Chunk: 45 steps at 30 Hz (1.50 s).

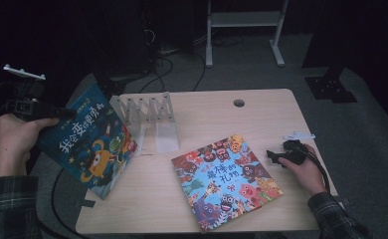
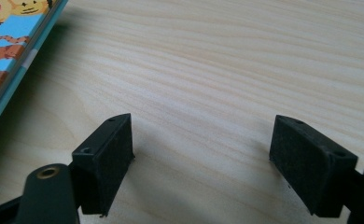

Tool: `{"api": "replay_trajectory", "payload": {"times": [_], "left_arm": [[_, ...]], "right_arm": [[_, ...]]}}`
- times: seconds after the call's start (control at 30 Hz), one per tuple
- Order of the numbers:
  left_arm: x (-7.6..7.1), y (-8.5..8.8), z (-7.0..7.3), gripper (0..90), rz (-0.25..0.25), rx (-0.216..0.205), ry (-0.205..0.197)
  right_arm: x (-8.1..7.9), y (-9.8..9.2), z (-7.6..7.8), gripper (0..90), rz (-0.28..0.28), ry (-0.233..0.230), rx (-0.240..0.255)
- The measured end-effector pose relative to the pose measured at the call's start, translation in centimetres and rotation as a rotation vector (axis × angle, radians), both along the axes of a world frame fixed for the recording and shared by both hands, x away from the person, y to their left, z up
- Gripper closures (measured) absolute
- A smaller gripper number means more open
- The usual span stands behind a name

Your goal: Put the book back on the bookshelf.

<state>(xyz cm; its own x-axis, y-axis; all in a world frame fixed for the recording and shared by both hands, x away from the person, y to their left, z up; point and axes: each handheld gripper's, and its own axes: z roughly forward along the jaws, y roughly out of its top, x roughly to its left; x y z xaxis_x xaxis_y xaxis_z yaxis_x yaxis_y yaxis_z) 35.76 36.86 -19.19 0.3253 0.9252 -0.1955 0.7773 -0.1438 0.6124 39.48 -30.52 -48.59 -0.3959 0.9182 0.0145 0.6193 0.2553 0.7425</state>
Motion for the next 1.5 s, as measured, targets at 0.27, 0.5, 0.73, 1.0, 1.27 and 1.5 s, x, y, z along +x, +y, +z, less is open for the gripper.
{"api": "replay_trajectory", "payload": {"times": [0.27,0.5,0.73,1.0,1.27,1.5], "left_arm": [[1.7,-0.3,-0.3,82.6,0.045,-0.008,-0.008],[3.5,-0.6,-0.6,82.6,0.083,0.001,-0.001],[5.0,-0.9,-1.0,82.6,0.124,-0.009,0.002],[6.3,-1.4,-1.3,82.4,0.154,-0.01,-0.002],[7.0,-1.6,-1.3,82.3,0.154,-0.014,0.0],[7.2,-1.0,-1.4,82.0,0.157,-0.026,0.003]], "right_arm": [[0.0,0.0,0.0,20.1,0.001,0.0,0.0],[0.0,0.0,0.0,20.1,0.002,0.0,0.0],[0.0,0.0,0.0,20.2,0.003,0.0,0.0],[0.0,0.0,0.0,20.2,0.003,0.0,0.0],[0.0,0.0,0.0,20.3,0.003,0.0,0.0],[-0.1,0.0,0.0,20.3,0.002,0.002,0.001]]}}
